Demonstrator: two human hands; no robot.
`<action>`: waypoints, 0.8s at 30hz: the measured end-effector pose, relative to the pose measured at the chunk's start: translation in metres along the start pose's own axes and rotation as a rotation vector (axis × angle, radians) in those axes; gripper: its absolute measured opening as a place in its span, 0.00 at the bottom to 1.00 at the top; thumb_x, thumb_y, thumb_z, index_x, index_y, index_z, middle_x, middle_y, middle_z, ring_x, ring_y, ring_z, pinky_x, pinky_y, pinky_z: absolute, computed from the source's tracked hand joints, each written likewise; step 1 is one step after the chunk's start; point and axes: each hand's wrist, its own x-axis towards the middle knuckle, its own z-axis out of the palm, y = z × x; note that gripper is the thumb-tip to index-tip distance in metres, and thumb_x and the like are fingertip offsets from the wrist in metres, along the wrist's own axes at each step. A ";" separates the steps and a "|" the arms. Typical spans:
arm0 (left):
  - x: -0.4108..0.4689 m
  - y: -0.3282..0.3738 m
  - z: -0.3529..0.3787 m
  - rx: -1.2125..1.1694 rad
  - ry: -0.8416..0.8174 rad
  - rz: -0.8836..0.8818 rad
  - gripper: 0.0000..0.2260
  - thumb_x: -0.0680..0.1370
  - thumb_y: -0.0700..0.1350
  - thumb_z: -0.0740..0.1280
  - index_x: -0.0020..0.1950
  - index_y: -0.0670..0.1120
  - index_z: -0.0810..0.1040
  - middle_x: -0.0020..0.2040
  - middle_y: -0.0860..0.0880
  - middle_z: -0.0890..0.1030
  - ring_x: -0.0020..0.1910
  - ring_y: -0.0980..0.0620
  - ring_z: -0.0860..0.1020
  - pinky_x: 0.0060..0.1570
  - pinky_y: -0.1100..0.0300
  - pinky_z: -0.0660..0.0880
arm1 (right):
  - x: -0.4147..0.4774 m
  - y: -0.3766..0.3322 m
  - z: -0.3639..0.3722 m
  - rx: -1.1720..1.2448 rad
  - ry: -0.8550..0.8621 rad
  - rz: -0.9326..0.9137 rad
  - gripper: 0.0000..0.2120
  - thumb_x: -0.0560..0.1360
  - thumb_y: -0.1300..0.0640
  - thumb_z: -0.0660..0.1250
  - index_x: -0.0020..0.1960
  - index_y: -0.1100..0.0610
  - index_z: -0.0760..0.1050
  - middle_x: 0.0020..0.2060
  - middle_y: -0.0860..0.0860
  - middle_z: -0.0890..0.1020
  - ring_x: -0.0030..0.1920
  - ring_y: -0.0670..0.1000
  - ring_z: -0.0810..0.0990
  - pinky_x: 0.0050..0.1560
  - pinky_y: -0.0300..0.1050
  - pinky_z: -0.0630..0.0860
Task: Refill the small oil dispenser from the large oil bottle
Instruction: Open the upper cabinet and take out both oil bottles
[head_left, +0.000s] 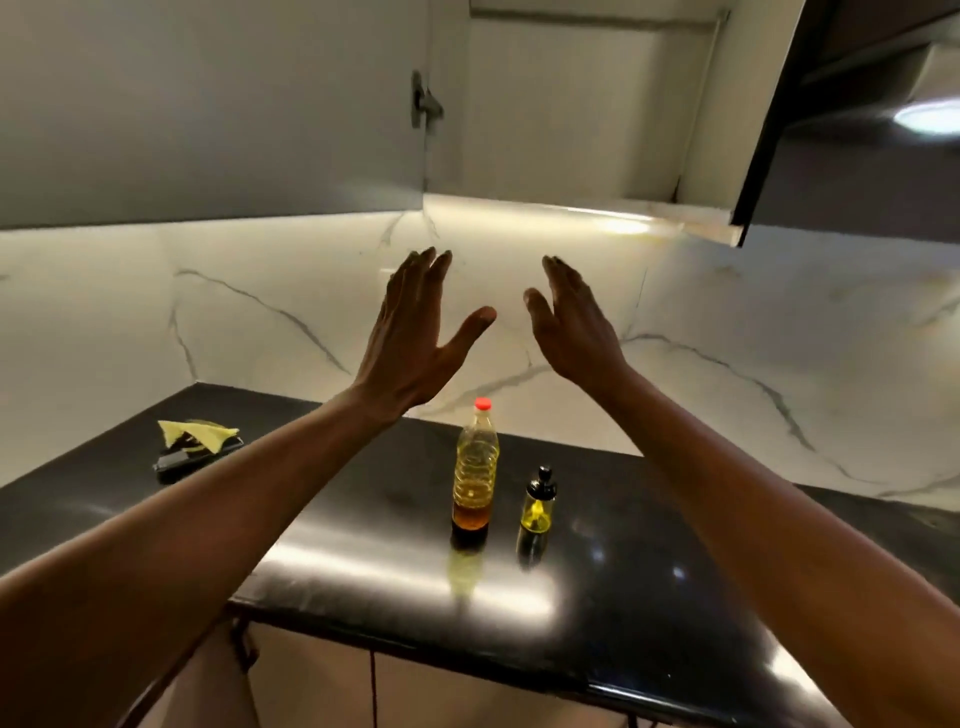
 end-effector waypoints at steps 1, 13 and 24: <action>0.000 0.004 -0.018 0.000 0.024 0.015 0.40 0.80 0.69 0.57 0.84 0.45 0.55 0.84 0.44 0.56 0.83 0.45 0.53 0.81 0.44 0.56 | 0.001 -0.020 -0.011 -0.006 0.030 -0.022 0.29 0.88 0.47 0.55 0.85 0.57 0.55 0.84 0.55 0.58 0.84 0.55 0.56 0.82 0.55 0.56; -0.047 0.033 -0.210 0.170 0.178 0.253 0.38 0.81 0.57 0.67 0.84 0.44 0.53 0.85 0.43 0.52 0.83 0.44 0.53 0.73 0.49 0.66 | -0.059 -0.240 -0.066 -0.075 0.328 -0.352 0.25 0.86 0.48 0.56 0.81 0.56 0.65 0.79 0.55 0.68 0.81 0.55 0.63 0.78 0.58 0.63; -0.056 0.014 -0.314 -0.194 0.555 -0.150 0.26 0.80 0.47 0.63 0.79 0.45 0.65 0.76 0.44 0.67 0.73 0.47 0.69 0.69 0.57 0.68 | -0.063 -0.366 -0.062 -0.382 0.226 -0.732 0.30 0.81 0.50 0.62 0.82 0.53 0.63 0.82 0.60 0.62 0.79 0.62 0.65 0.70 0.58 0.72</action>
